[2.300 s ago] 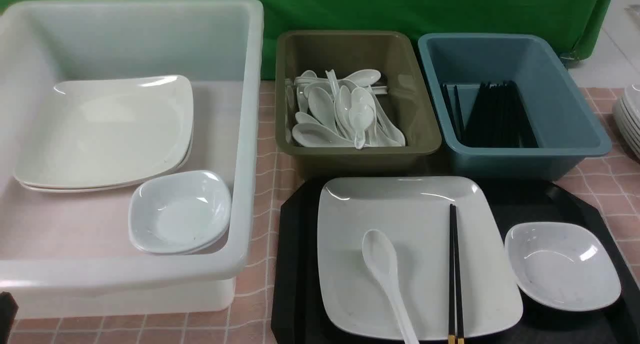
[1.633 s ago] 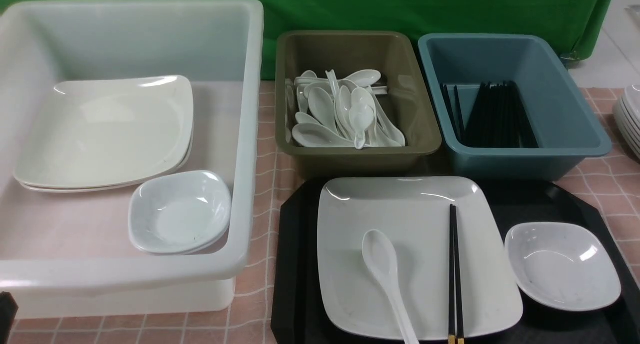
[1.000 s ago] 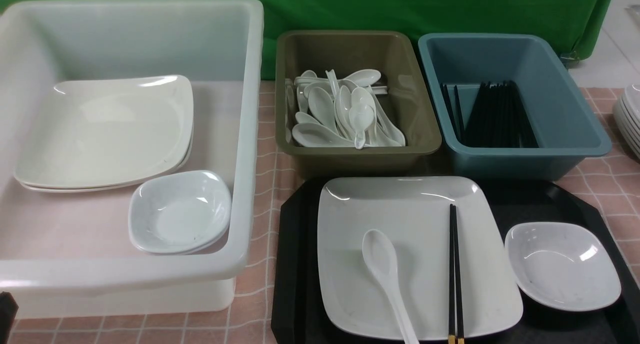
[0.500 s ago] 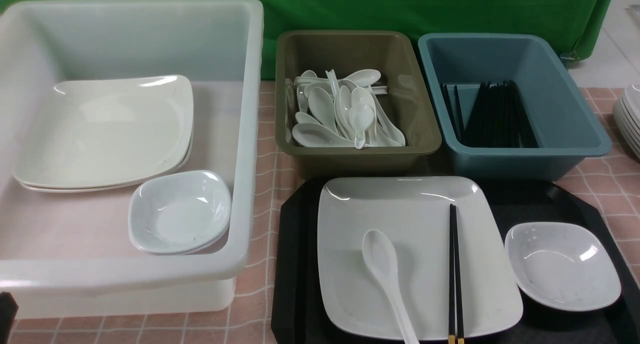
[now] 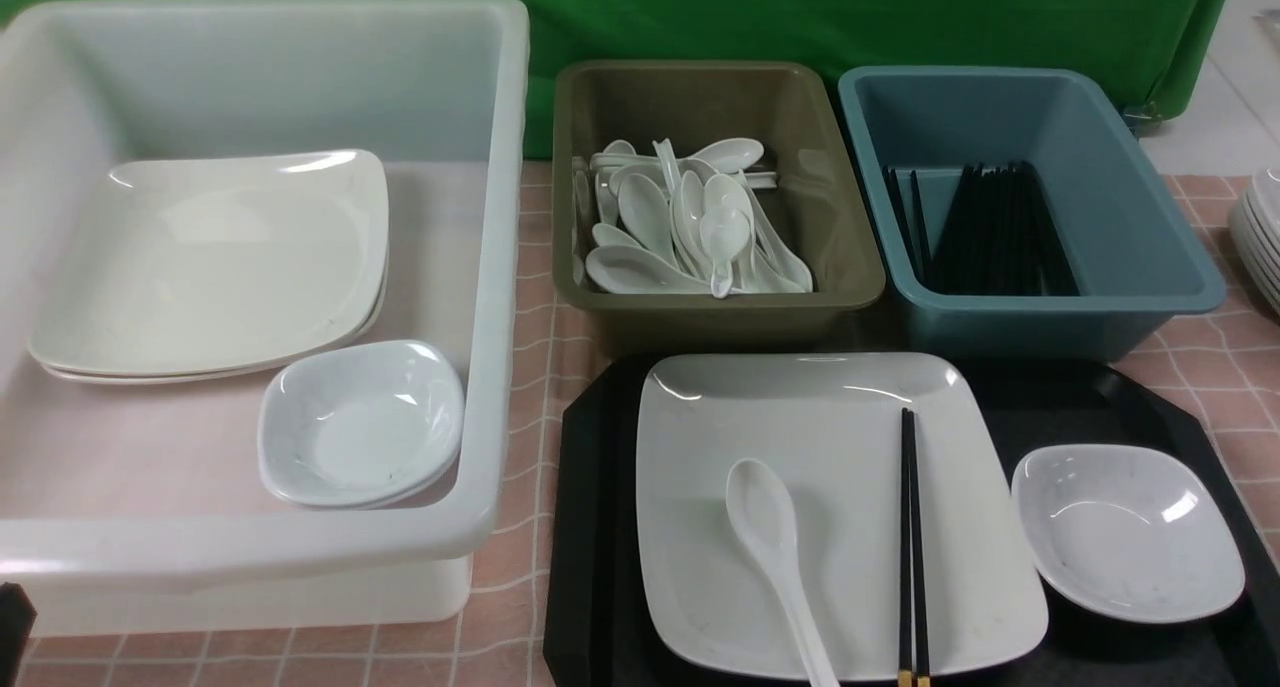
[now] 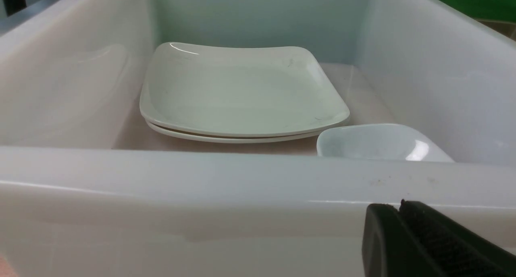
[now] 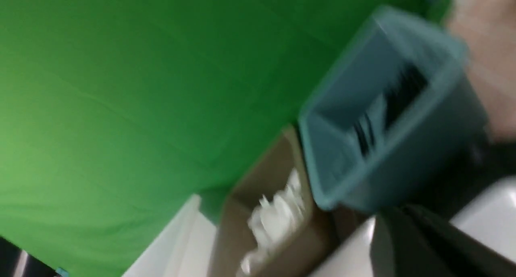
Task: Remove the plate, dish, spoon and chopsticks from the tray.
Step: Use the right arm to grab a pair of chopsticks from the plate
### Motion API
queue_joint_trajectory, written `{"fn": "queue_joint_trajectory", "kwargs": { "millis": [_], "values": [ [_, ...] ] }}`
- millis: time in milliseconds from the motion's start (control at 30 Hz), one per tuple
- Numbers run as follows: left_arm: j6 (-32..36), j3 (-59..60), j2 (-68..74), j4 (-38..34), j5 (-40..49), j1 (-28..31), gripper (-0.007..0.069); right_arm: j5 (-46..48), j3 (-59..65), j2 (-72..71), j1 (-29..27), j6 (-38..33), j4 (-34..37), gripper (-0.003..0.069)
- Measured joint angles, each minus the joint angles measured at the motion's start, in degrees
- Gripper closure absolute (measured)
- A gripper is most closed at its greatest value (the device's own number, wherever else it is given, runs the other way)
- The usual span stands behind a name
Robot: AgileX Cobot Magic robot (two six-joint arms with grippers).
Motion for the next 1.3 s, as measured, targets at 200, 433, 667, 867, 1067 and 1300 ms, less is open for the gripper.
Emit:
{"fn": "queue_joint_trajectory", "kwargs": {
  "millis": [200,433,667,867,1067,1300],
  "values": [
    [0.0,0.0,0.0,0.0,0.0,0.0,0.0603,11.55,-14.25,11.78,0.0,-18.28,-0.2,0.0629],
    [0.0,0.0,0.0,0.0,0.0,0.0,0.0603,48.69,-28.7,45.86,0.0,-28.65,0.62,0.0617],
    [0.0,0.0,0.0,0.06,0.0,0.0,0.0603,52.39,-34.73,66.85,7.13,-32.97,3.2,0.0409],
    [0.0,0.0,0.0,0.12,0.0,0.0,0.0603,51.38,-44.84,79.37,20.12,-20.28,-5.96,0.0214],
    [0.0,0.0,0.0,0.12,0.0,0.0,0.0603,46.86,-51.59,88.86,26.56,-10.42,-9.88,0.0118],
    [0.0,0.0,0.0,0.12,-0.11,0.0,0.0603,43.01,-52.11,96.95,27.09,-6.68,-10.6,0.0105]
  ]
}}
